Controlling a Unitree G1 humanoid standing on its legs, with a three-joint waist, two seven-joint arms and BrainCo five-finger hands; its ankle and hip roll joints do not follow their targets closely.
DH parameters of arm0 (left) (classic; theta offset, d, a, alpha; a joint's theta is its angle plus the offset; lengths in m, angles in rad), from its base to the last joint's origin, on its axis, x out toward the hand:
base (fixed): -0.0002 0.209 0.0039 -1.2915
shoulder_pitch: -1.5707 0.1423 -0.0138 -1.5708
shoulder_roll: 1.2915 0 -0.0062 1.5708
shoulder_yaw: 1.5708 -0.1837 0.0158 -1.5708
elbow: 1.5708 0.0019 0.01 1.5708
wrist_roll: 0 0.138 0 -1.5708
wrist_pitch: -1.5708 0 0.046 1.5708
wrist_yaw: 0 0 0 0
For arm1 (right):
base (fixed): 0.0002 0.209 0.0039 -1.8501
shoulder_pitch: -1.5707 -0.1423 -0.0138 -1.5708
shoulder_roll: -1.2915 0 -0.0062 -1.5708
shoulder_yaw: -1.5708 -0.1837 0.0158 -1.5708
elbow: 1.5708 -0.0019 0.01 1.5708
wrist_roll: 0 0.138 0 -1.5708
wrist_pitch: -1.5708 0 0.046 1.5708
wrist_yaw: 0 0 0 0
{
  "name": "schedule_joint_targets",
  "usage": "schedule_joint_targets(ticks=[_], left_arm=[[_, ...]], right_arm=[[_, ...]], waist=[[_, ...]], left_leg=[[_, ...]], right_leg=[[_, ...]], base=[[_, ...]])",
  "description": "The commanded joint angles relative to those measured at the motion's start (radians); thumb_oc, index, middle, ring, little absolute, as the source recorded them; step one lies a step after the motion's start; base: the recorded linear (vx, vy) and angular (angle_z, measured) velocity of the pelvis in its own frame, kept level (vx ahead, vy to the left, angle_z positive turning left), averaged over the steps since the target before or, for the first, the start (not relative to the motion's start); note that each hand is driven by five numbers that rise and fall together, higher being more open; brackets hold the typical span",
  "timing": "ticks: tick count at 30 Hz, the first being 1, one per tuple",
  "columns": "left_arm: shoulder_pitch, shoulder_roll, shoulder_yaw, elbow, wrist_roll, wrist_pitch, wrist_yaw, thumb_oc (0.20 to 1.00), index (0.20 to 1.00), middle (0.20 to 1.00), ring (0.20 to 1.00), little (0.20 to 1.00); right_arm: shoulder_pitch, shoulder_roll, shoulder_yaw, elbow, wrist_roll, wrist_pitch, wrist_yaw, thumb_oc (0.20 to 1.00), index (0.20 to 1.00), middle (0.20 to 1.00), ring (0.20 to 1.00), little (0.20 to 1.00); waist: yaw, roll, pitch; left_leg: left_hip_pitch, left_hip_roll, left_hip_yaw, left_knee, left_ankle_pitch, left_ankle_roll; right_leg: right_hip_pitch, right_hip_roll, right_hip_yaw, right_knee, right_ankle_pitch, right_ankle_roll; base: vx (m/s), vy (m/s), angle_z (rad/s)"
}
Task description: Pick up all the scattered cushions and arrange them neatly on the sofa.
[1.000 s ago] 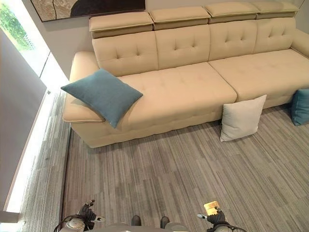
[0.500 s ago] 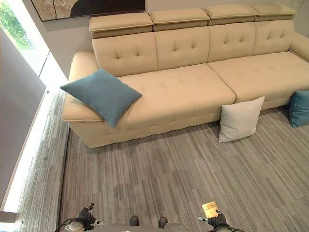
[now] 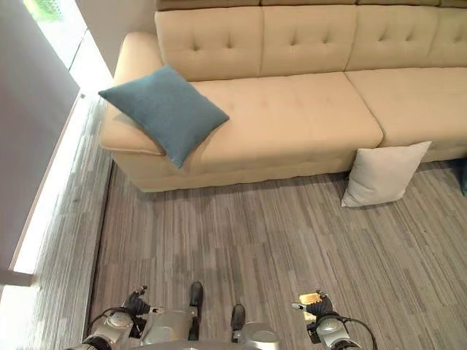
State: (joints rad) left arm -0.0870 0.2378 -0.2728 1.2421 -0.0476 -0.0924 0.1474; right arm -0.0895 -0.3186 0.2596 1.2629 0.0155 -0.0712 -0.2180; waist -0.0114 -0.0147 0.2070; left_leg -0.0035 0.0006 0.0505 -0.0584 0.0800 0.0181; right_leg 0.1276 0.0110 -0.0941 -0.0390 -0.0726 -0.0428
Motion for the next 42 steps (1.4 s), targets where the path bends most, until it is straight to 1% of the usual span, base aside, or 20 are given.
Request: schedule_joint_targets(ticks=[1, 3, 5, 7, 11, 12, 13, 15, 17, 18, 21, 24, 29, 30, 33, 35, 36, 38, 40, 42], left_arm=[[-0.011, 0.016, 0.025, -0.002, 0.013, -0.012, -0.008, 1.0, 1.0, 1.0, 1.0, 1.0], [-0.012, 0.027, 0.032, -0.012, 0.002, -0.01, -0.004, 1.0, 1.0, 1.0, 1.0, 1.0], [-0.009, 0.03, 0.037, -0.01, -0.002, -0.016, -0.001, 1.0, 1.0, 1.0, 1.0, 1.0], [-0.01, 0.028, 0.036, -0.006, -0.002, -0.019, 0.0, 1.0, 1.0, 1.0, 1.0, 1.0], [-0.005, 0.024, 0.032, 0.013, 0.012, -0.023, -0.001, 1.0, 1.0, 1.0, 1.0, 1.0], [-0.004, 0.02, 0.036, 0.013, 0.011, -0.022, 0.006, 1.0, 1.0, 1.0, 1.0, 1.0], [-0.005, 0.015, 0.031, 0.013, 0.012, -0.023, 0.002, 1.0, 1.0, 1.0, 1.0, 1.0], [-0.02, 0.005, 0.014, 0.001, 0.007, -0.023, -0.003, 1.0, 1.0, 1.0, 1.0, 1.0], [-0.03, -0.002, 0.002, -0.007, 0.003, -0.019, -0.005, 1.0, 1.0, 1.0, 1.0, 1.0], [-0.03, -0.006, -0.003, -0.006, 0.004, -0.018, -0.005, 1.0, 1.0, 1.0, 1.0, 1.0], [-0.022, -0.01, -0.013, 0.002, 0.016, -0.014, -0.005, 1.0, 1.0, 1.0, 1.0, 1.0], [-0.016, -0.007, -0.017, 0.004, 0.036, -0.01, -0.009, 1.0, 1.0, 1.0, 1.0, 1.0], [0.016, 0.002, 0.022, 0.023, 0.031, 0.0, -0.009, 1.0, 1.0, 1.0, 1.0, 1.0], [0.018, 0.003, 0.028, 0.025, 0.028, -0.003, -0.01, 1.0, 1.0, 1.0, 1.0, 1.0], [0.017, 0.012, 0.038, 0.013, 0.016, -0.003, -0.01, 1.0, 1.0, 1.0, 1.0, 1.0], [0.004, 0.027, 0.04, -0.001, 0.004, -0.002, -0.001, 1.0, 1.0, 1.0, 1.0, 1.0], [0.004, 0.029, 0.039, -0.001, 0.003, -0.003, 0.0, 1.0, 1.0, 1.0, 1.0, 1.0], [0.008, 0.03, 0.041, 0.002, 0.003, -0.009, 0.0, 1.0, 1.0, 1.0, 1.0, 1.0], [0.008, 0.028, 0.04, 0.004, 0.001, -0.012, 0.002, 1.0, 1.0, 1.0, 1.0, 1.0], [0.01, 0.024, 0.04, 0.014, 0.003, -0.016, 0.002, 1.0, 1.0, 1.0, 1.0, 1.0]], right_arm=[[0.008, -0.008, 0.037, -0.019, -0.038, 0.0, 0.003, 1.0, 1.0, 1.0, 1.0, 1.0], [-0.015, -0.013, 0.055, -0.029, -0.055, 0.008, 0.004, 1.0, 1.0, 1.0, 1.0, 1.0], [-0.023, -0.017, 0.061, -0.048, -0.064, 0.003, 0.001, 1.0, 1.0, 1.0, 1.0, 1.0], [-0.028, -0.018, 0.067, -0.047, -0.07, 0.005, 0.002, 1.0, 1.0, 1.0, 1.0, 1.0], [-0.017, -0.018, 0.062, -0.03, -0.065, 0.014, 0.003, 1.0, 1.0, 1.0, 1.0, 1.0], [-0.012, -0.015, 0.061, -0.028, -0.063, 0.016, 0.002, 1.0, 1.0, 1.0, 1.0, 1.0], [-0.009, -0.014, 0.063, -0.023, -0.061, 0.013, 0.001, 1.0, 1.0, 1.0, 1.0, 1.0], [-0.002, -0.01, 0.056, -0.016, -0.04, 0.005, 0.0, 1.0, 1.0, 1.0, 1.0, 1.0], [0.0, -0.008, 0.051, -0.008, -0.021, 0.006, -0.005, 1.0, 1.0, 1.0, 1.0, 1.0], [0.002, -0.008, 0.052, 0.0, -0.019, 0.01, -0.002, 1.0, 1.0, 1.0, 1.0, 1.0], [0.01, -0.006, 0.053, 0.007, -0.016, 0.009, -0.002, 1.0, 1.0, 1.0, 1.0, 1.0], [0.024, -0.01, 0.043, 0.004, -0.007, 0.013, -0.005, 1.0, 1.0, 1.0, 1.0, 1.0], [0.038, 0.004, 0.05, 0.008, -0.035, 0.017, 0.005, 1.0, 1.0, 1.0, 1.0, 1.0], [0.035, 0.007, 0.051, 0.007, -0.044, 0.014, 0.007, 1.0, 1.0, 1.0, 1.0, 1.0], [0.031, 0.013, 0.055, -0.004, -0.053, 0.015, 0.013, 1.0, 1.0, 1.0, 1.0, 1.0], [0.008, 0.012, 0.066, -0.027, -0.056, 0.015, 0.012, 1.0, 1.0, 1.0, 1.0, 1.0], [0.005, 0.012, 0.068, -0.03, -0.055, 0.014, 0.012, 1.0, 1.0, 1.0, 1.0, 1.0], [-0.003, -0.001, 0.073, -0.037, -0.053, 0.012, 0.01, 1.0, 1.0, 1.0, 1.0, 1.0], [-0.005, -0.002, 0.076, -0.038, -0.051, 0.012, 0.009, 1.0, 1.0, 1.0, 1.0, 1.0], [-0.005, -0.004, 0.077, -0.034, -0.05, 0.02, 0.007, 1.0, 1.0, 1.0, 1.0, 1.0]], waist=[[0.029, -0.054, -0.037], [0.029, -0.031, -0.012], [0.024, -0.012, -0.005], [0.015, -0.011, -0.006], [0.005, -0.032, -0.013], [0.006, -0.036, -0.015], [0.009, -0.042, -0.02], [0.012, -0.065, -0.005], [0.021, -0.082, 0.015], [0.023, -0.082, 0.017], [0.029, -0.088, 0.013], [0.031, -0.068, 0.005], [0.045, -0.067, -0.038], [0.055, -0.072, -0.051], [0.067, -0.073, -0.051], [0.056, -0.055, -0.023], [0.051, -0.049, -0.019], [0.029, -0.038, -0.018], [0.021, -0.035, -0.009], [-0.003, -0.044, -0.004]], left_leg=[[-0.06, -0.045, 0.009, 0.172, -0.188, 0.025], [-0.025, -0.051, -0.021, 0.148, -0.19, 0.063], [0.03, -0.046, -0.034, 0.101, -0.198, 0.069], [0.066, -0.048, -0.052, 0.073, -0.203, 0.062], [0.123, -0.059, -0.095, 0.084, -0.253, 0.041], [0.128, -0.051, -0.085, 0.089, -0.257, 0.033], [0.113, -0.046, -0.086, 0.122, -0.258, 0.02], [0.005, -0.037, -0.076, 0.314, -0.213, -0.02], [-0.079, -0.019, -0.065, 0.475, -0.168, -0.028], [-0.1, -0.015, -0.055, 0.489, -0.166, -0.022], [-0.14, -0.027, -0.025, 0.417, -0.191, -0.011], [-0.208, -0.01, 0.072, 0.268, -0.109, -0.024], [-0.12, -0.038, 0.055, 0.205, -0.141, 0.0], [-0.099, -0.052, 0.052, 0.201, -0.164, 0.016], [-0.061, -0.065, 0.042, 0.199, -0.2, 0.046], [-0.034, -0.07, 0.014, 0.192, -0.208, 0.077], [-0.022, -0.072, 0.002, 0.185, -0.211, 0.081], [0.044, -0.089, -0.055, 0.155, -0.234, 0.083], [0.059, -0.091, -0.073, 0.154, -0.243, 0.083], [0.094, -0.107, -0.129, 0.149, -0.261, 0.079]], right_leg=[[-0.051, -0.068, 0.018, 0.189, -0.049, 0.111], [-0.175, -0.076, 0.041, 0.432, 0.041, 0.15], [-0.253, -0.075, 0.013, 0.496, 0.04, 0.15], [-0.274, -0.064, 0.0, 0.407, 0.017, 0.137], [-0.247, -0.044, 0.049, 0.158, 0.04, 0.116], [-0.234, -0.038, 0.041, 0.149, 0.044, 0.116], [-0.207, -0.034, 0.04, 0.13, 0.047, 0.107], [-0.146, -0.038, 0.031, 0.079, 0.043, 0.076], [-0.099, -0.034, 0.027, 0.046, 0.035, 0.048], [-0.084, -0.034, 0.023, 0.038, 0.03, 0.042], [-0.056, -0.037, 0.009, 0.018, 0.015, 0.047], [-0.012, -0.013, -0.01, 0.008, -0.028, 0.045], [0.018, -0.024, 0.008, 0.069, -0.073, 0.061], [0.02, -0.037, 0.007, 0.095, -0.079, 0.078], [-0.032, -0.061, 0.005, 0.254, -0.058, 0.115], [-0.157, -0.068, 0.024, 0.464, 0.036, 0.153], [-0.191, -0.062, 0.033, 0.499, 0.035, 0.154], [-0.247, -0.032, 0.072, 0.402, -0.005, 0.124], [-0.269, -0.021, 0.088, 0.366, 0.0, 0.118], [-0.31, 0.008, 0.188, 0.255, 0.051, 0.131]], base=[[0.22, 0.237, -0.53], [0.15, 0.16, -0.4], [0.22, 0.086, 0.08], [0.24, -0.039, 0.0], [0.27, -0.181, 0.14], [0.26, -0.279, 0.58], [0.14, -0.271, 0.7], [0.06, -0.25, 0.52], [0.05, -0.19, 0.34], [0.09, -0.144, 0.2], [0.14, -0.032, 0.01], [0.24, 0.031, 0.4], [0.29, 0.122, -0.22], [0.26, 0.14, -0.25], [0.16, 0.116, -0.07], [0.08, 0.114, 0.01], [0.21, 0.095, 0.23], [0.34, -0.014, 0.32], [0.21, -0.075, 0.29], [0.29, -0.186, 0.59]])
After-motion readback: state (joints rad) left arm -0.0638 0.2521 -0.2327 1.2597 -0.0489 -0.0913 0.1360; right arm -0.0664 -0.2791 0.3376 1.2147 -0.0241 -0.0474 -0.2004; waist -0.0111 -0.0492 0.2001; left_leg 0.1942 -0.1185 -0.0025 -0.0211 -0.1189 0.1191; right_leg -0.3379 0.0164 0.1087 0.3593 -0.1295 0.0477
